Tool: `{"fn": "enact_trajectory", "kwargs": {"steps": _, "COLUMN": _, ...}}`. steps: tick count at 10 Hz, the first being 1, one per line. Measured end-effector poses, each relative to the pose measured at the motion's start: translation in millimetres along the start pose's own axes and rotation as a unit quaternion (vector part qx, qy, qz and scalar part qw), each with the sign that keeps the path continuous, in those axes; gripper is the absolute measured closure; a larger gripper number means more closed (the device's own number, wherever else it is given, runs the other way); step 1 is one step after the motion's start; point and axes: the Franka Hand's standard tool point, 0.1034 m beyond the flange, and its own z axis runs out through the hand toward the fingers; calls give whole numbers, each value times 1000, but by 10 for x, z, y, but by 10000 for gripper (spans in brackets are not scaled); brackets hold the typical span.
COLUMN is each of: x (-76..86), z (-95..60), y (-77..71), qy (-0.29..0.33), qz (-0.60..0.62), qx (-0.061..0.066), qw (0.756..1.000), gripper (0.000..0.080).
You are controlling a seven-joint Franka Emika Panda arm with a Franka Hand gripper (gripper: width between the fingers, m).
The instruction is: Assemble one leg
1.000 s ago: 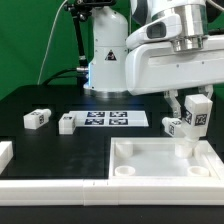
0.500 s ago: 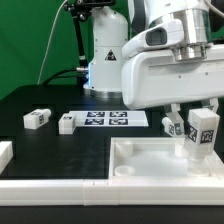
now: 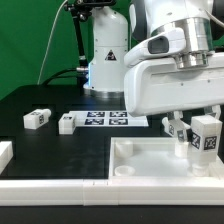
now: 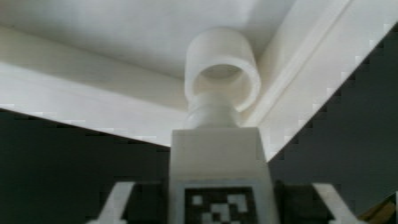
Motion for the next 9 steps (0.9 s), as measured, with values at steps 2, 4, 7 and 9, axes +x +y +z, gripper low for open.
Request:
{"fn": "enact_trajectory", "kwargs": {"steps": 2, "x": -6, "z": -4, "y": -54, "qy": 0, "qz": -3, "qx": 1, "qw": 1000, "gripper": 511}}
{"fn": "enact_trajectory", "kwargs": {"steps": 4, "x": -59, "z": -29, "y": -77, "qy": -3, "qz": -5, "qx": 2, "qw": 1000, "gripper": 511}}
{"fn": "enact_trajectory", "kwargs": {"steps": 7, "x": -84, "z": -35, "y": -81, "qy": 7, "qz": -6, "qx": -1, "qw": 1000, "gripper": 511}}
{"fn": "enact_trajectory", "kwargs": {"steps": 9, "x": -83, "z": -30, "y": -71, "qy": 13, "qz": -6, "qx": -3, "qw": 1000, "gripper": 511}}
